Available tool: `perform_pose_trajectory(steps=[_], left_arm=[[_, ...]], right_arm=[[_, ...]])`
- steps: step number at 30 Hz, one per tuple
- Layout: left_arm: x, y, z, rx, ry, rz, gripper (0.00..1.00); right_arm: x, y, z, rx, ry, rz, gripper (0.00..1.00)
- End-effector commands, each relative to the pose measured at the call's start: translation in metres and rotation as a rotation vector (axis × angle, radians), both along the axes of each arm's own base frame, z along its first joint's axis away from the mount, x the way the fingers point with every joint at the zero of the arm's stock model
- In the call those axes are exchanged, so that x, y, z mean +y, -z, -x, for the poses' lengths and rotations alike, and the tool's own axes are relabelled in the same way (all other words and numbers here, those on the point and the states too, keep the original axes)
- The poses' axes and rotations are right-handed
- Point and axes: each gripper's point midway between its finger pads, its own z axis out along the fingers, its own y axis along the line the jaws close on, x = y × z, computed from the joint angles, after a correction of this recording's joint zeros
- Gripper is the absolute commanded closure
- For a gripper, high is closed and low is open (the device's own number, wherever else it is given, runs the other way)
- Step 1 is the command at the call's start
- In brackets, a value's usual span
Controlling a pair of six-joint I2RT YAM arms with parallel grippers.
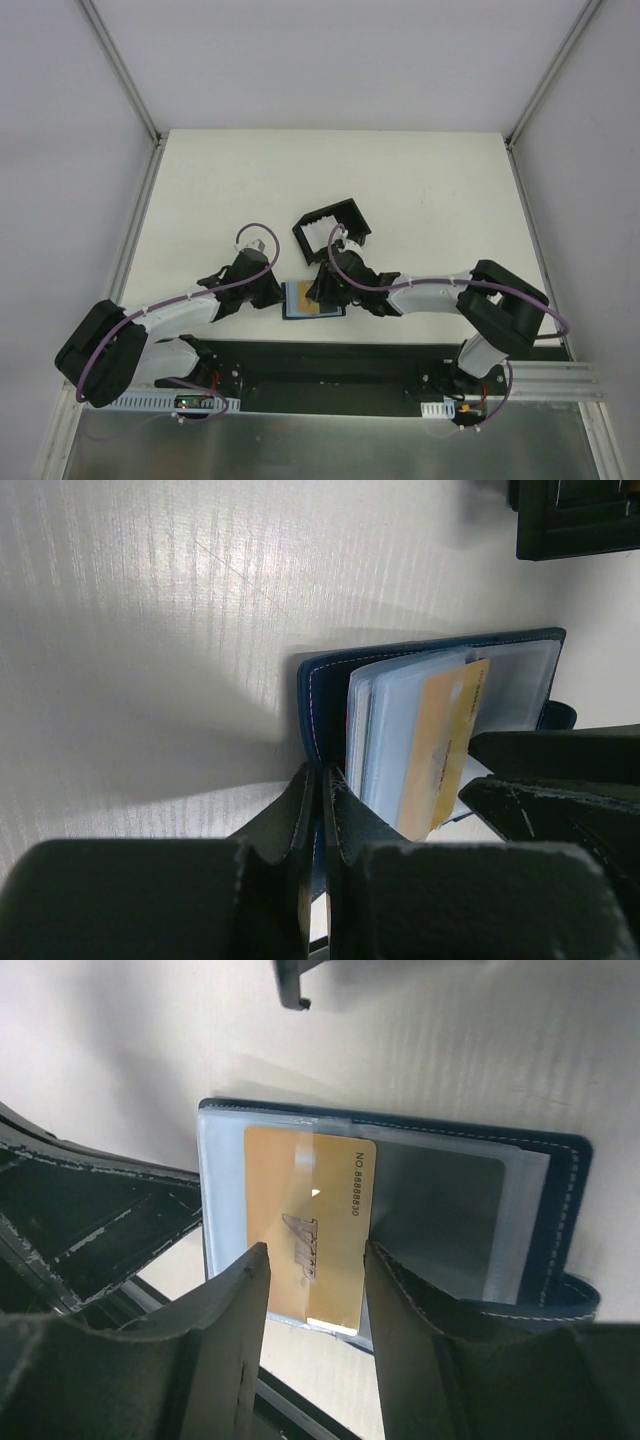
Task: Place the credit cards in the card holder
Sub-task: Insert the credit card into the card holder.
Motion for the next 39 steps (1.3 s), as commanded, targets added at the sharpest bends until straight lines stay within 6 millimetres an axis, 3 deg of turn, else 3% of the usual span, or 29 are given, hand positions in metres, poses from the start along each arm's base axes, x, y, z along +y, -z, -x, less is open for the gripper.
perform_pose_trajectory(steps=[1, 13, 19, 27, 34, 39], left_arm=[[0.024, 0.025, 0.025, 0.097, 0.030, -0.133, 1.00], [0.023, 0.023, 0.023, 0.090, 0.035, -0.132, 1.00], [0.022, 0.023, 0.022, 0.088, 0.037, -0.132, 1.00], [0.023, 0.023, 0.023, 0.088, 0.037, -0.132, 1.00], [0.022, 0.023, 0.022, 0.087, 0.042, -0.135, 1.00], [0.018, 0.021, 0.023, 0.094, 0.053, -0.115, 1.00]], right_arm=[[0.016, 0.000, 0.011, 0.019, -0.088, -0.022, 0.55], [0.038, -0.021, 0.006, -0.031, -0.121, -0.152, 0.57], [0.044, -0.020, 0.007, -0.006, -0.127, -0.198, 0.59], [0.018, -0.023, -0.005, -0.084, -0.048, -0.137, 0.58], [0.023, -0.008, 0.003, -0.028, -0.075, -0.113, 0.57], [0.031, -0.008, 0.008, -0.008, -0.111, -0.114, 0.57]])
